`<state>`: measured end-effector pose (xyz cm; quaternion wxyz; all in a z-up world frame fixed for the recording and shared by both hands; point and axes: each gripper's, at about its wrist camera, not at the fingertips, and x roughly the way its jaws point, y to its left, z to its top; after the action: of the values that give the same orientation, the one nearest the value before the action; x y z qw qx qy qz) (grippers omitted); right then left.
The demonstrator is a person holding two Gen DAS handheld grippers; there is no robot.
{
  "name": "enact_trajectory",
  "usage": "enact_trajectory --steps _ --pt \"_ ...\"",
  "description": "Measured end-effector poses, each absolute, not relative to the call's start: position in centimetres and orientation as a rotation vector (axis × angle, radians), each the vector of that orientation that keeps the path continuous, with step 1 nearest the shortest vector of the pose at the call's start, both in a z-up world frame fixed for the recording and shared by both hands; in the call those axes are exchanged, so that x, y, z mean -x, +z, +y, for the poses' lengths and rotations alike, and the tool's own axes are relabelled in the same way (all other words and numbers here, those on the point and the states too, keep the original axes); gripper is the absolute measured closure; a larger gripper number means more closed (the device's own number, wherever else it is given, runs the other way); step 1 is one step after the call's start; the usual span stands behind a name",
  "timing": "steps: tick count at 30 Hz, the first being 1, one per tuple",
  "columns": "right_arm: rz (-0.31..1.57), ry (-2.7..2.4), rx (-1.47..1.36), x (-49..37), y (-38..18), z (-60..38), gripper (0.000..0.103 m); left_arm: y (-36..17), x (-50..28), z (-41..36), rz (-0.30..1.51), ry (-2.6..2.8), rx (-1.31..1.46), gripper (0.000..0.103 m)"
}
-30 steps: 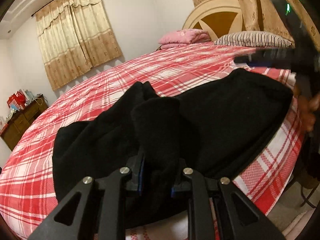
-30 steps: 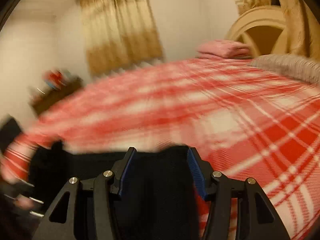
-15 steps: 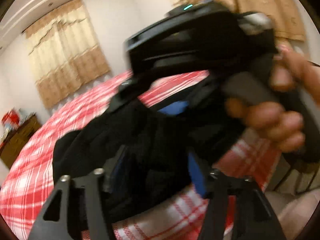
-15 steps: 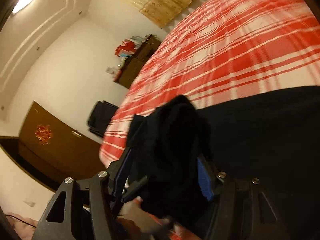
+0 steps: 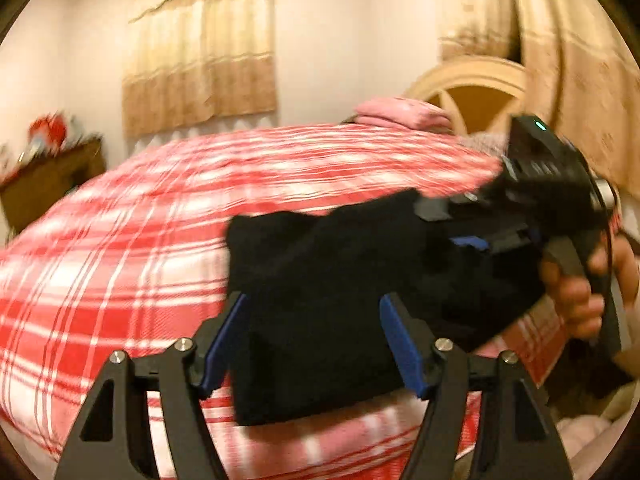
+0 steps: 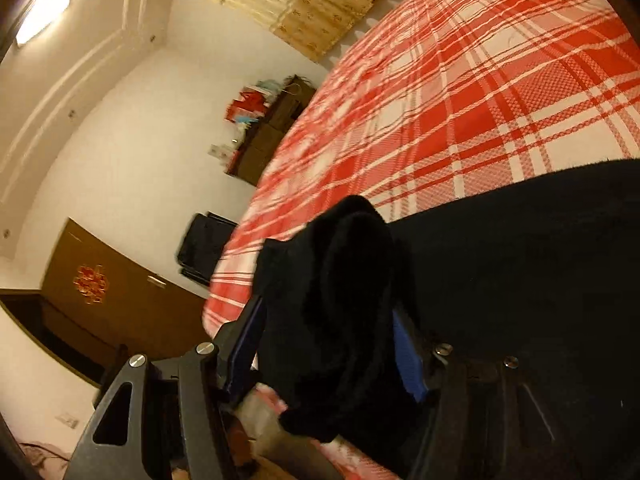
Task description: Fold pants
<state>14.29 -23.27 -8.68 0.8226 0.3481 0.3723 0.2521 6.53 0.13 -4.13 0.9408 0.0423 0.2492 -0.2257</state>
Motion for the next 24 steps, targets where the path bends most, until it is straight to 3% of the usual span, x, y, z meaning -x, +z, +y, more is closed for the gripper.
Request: enact_trajectory --steps 3,5,6,7,12,17,24 --pt "0.766 0.524 -0.683 -14.9 -8.4 -21.8 0.041 -4.0 -7.0 0.9 0.518 -0.412 -0.047 0.032" --pt "0.79 0.466 -0.562 -15.2 -8.3 -20.2 0.061 -4.0 -7.2 0.6 0.527 -0.387 -0.037 0.032" --pt "0.81 0.439 -0.499 -15.1 -8.4 -19.5 0.082 -4.1 -7.3 0.6 0.532 -0.378 -0.039 0.032" --pt "0.811 0.417 -0.436 -14.7 -8.1 -18.9 0.084 -4.4 -7.3 1.4 0.536 -0.371 -0.039 0.032" --pt "0.707 0.457 -0.206 -10.6 -4.3 -17.7 0.088 -4.9 -8.1 3.0 0.561 -0.347 0.007 0.032" --pt "0.64 0.436 -0.12 -7.2 0.1 -22.4 0.088 -4.6 -8.1 3.1 0.564 -0.341 0.013 0.032" --pt "0.755 0.257 -0.176 -6.6 -2.3 -32.3 0.088 -3.8 -8.3 0.8 0.546 -0.389 -0.028 0.032"
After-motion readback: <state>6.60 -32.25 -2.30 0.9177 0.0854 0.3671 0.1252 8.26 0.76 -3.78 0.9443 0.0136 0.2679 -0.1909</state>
